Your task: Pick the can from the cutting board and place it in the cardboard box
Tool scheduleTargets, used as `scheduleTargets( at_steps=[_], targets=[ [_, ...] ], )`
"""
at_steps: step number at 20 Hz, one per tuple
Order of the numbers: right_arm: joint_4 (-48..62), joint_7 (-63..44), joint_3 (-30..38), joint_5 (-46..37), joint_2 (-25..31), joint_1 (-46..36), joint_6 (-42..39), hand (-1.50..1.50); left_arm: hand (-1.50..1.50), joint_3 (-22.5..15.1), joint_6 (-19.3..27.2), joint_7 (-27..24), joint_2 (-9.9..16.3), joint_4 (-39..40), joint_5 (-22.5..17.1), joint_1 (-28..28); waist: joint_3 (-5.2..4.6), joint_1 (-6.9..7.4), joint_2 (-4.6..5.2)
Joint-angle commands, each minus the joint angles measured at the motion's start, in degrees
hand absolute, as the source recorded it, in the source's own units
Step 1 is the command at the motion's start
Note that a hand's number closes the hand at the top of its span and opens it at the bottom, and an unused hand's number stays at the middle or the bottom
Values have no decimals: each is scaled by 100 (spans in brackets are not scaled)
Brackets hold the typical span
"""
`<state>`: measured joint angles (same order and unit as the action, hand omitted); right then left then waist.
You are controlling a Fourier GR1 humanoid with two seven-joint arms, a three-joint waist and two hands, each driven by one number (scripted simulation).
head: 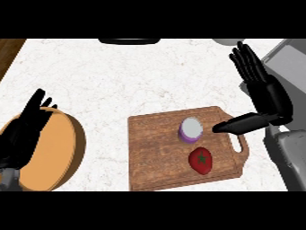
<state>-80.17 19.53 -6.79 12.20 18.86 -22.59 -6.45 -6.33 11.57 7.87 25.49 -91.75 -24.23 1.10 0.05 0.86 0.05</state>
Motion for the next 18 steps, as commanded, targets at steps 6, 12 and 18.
scheduleTargets(
  at_steps=[6,12,18],
  targets=[
    [-860,460,-294,-642,1074,170,-1124,-150,0,474,-608,-125,240,302,-267,-95,-14,-121,-23],
    [-1259,-805,-1087,-2363,2076,-390,-1184,-150,0,414,-444,75,220,-2,-229,-19,-26,-74,-46],
    [-1782,-2642,-1891,-2893,1948,-1072,-1978,-150,0,467,-519,160,247,134,-198,151,-24,-59,-26]
  ],
)
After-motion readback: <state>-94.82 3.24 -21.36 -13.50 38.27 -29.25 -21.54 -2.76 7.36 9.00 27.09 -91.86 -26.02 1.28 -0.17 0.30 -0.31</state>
